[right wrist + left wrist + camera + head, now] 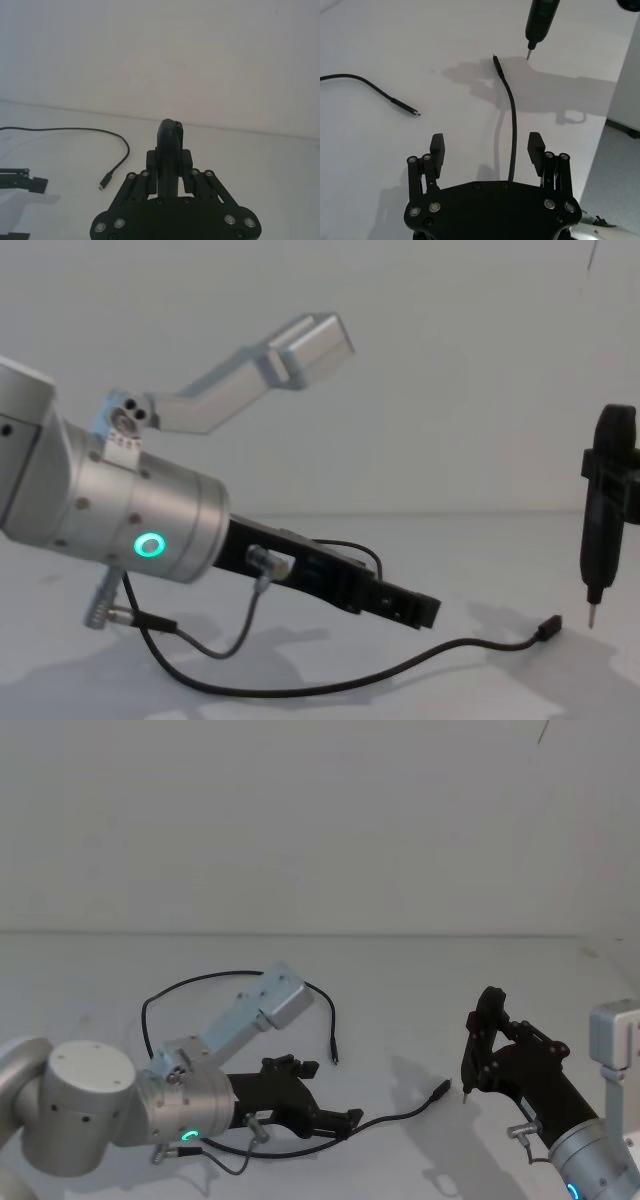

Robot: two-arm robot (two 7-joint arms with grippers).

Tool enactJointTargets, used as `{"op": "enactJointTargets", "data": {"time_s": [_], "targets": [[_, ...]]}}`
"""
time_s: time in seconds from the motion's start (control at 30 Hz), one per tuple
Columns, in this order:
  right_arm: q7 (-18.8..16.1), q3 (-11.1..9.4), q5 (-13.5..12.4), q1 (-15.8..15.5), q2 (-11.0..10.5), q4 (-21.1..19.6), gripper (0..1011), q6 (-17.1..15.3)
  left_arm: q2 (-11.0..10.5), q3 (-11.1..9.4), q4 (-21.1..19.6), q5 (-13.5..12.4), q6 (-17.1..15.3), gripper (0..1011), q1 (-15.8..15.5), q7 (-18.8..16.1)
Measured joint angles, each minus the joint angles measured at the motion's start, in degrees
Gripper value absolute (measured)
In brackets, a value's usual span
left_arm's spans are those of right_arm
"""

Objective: Pick up the data cable with the one hand.

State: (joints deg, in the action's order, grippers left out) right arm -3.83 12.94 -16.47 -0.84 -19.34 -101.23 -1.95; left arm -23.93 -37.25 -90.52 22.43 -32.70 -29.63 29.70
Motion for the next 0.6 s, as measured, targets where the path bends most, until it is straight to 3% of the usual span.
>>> {"op": "enactJointTargets", "data": {"time_s": [0.6], "targets": [[0.0, 0.0, 0.0, 0.0, 0.0, 0.0, 279, 0.0, 5.0, -3.52, 6.62, -2.25, -1.62, 1001, -2.91, -1.38]]}}
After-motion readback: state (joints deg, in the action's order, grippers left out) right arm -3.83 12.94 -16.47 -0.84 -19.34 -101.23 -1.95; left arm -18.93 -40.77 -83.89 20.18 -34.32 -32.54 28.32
